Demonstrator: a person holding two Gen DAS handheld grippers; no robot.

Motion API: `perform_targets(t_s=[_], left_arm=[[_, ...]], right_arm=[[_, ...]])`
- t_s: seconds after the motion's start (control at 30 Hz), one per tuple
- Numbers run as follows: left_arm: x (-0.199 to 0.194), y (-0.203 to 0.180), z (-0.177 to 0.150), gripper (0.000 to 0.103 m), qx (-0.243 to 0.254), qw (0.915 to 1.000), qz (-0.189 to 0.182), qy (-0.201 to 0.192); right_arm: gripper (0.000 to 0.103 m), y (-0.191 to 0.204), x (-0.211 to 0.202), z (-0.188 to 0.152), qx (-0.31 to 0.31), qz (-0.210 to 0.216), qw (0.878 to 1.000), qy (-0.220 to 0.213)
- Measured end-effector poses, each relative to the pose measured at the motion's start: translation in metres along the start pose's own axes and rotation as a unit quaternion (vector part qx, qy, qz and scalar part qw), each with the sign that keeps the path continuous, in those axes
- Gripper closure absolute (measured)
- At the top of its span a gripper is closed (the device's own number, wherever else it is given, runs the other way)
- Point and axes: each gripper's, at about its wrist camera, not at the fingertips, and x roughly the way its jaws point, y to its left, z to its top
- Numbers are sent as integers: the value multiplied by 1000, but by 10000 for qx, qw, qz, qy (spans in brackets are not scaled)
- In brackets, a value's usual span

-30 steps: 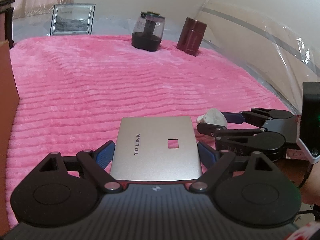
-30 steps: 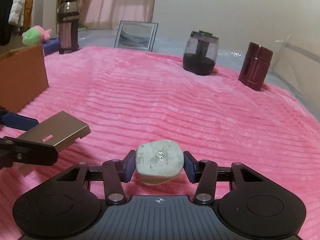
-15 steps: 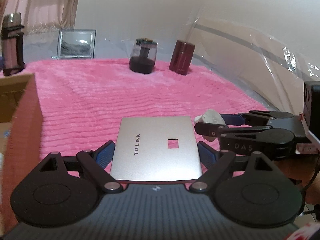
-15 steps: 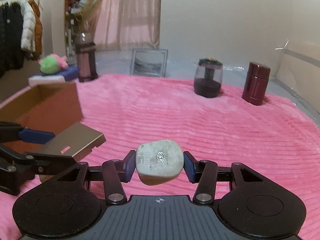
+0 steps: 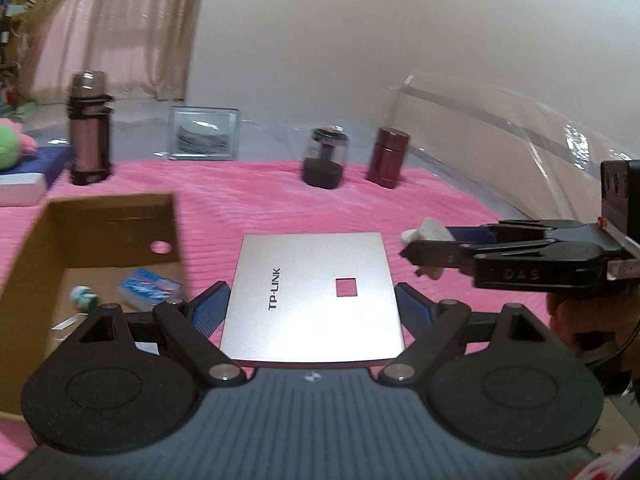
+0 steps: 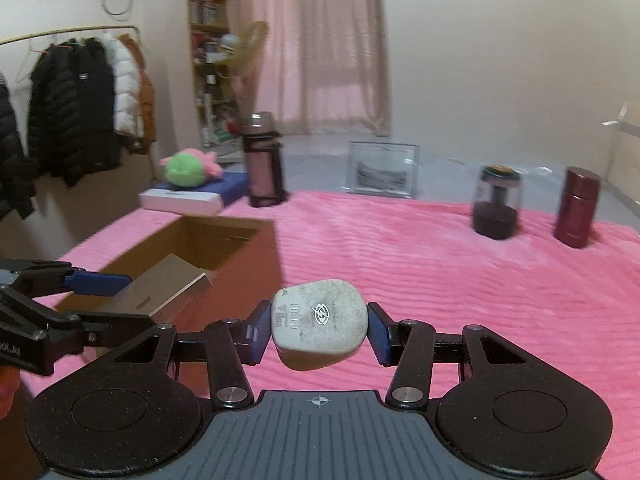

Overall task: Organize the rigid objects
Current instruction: 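Carry the router panel and plug together over the cardboard box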

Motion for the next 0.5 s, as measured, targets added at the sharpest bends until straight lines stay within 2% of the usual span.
perform_targets(t_s=[0.27, 0.5], left_arm=[[-46, 87, 14, 18, 247, 9974, 677, 73], [-51, 149, 27, 18, 678, 9913, 1038, 432]], right_arm=[[56, 57, 35, 22, -432, 624, 9971, 101], [56, 96, 87, 37, -891, 1139, 9890, 304]])
